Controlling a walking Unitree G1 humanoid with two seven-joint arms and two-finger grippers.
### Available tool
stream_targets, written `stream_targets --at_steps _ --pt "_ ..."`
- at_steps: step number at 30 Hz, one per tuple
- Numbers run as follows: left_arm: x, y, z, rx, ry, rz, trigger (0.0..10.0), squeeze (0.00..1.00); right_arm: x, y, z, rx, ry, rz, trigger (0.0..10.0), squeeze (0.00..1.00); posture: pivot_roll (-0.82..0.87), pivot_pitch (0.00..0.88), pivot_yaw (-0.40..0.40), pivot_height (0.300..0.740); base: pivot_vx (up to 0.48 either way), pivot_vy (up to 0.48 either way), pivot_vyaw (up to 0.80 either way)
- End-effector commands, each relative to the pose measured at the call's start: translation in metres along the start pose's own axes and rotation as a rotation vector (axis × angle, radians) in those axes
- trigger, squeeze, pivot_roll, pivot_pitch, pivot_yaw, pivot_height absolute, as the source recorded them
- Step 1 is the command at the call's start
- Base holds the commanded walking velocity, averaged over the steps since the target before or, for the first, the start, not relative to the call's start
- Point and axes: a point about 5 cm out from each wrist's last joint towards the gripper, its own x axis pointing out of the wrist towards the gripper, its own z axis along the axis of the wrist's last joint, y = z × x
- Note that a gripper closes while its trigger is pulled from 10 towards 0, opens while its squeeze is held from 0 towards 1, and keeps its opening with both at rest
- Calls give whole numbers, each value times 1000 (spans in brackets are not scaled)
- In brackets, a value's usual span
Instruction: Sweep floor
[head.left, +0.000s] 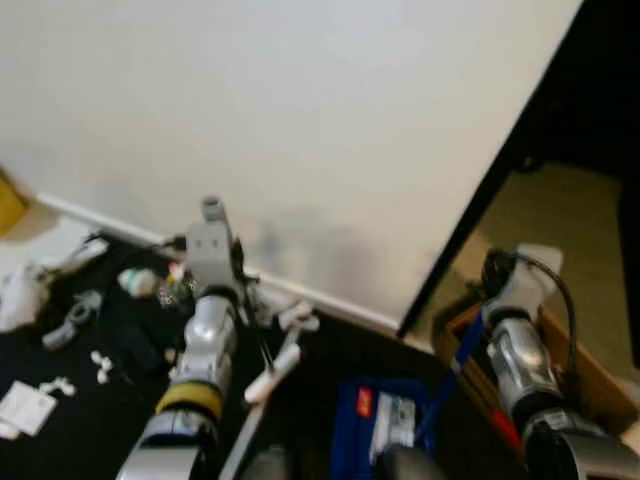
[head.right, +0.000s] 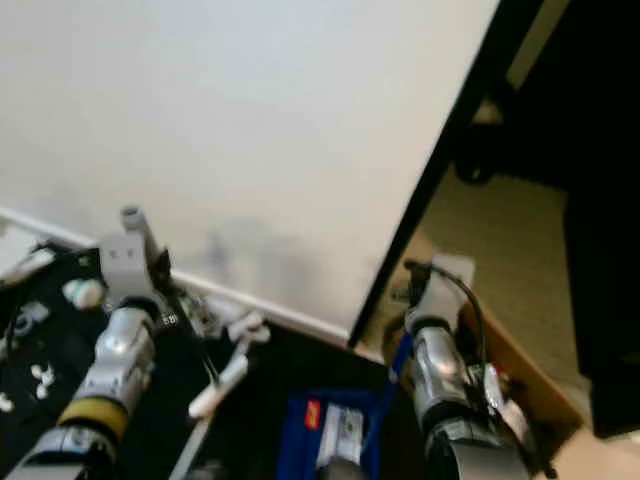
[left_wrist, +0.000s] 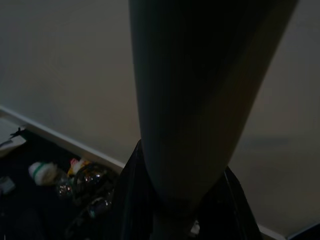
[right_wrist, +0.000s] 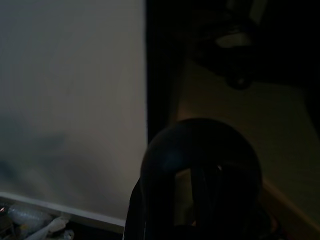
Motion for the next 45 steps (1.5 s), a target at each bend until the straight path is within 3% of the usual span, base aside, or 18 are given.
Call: stream_targets --at_steps 1,45 --pt "2 -4 5 0 -26 -15 10000 0 1 -6 3 -3 -16 -17 10000 0 23 30 -30 740 0 -480 0" --pt "-2 -1 1 -26 -7 -1 10000 0 -2 4 -2 33 7 31 10000 0 30 51 -36 740 0 -8 0"
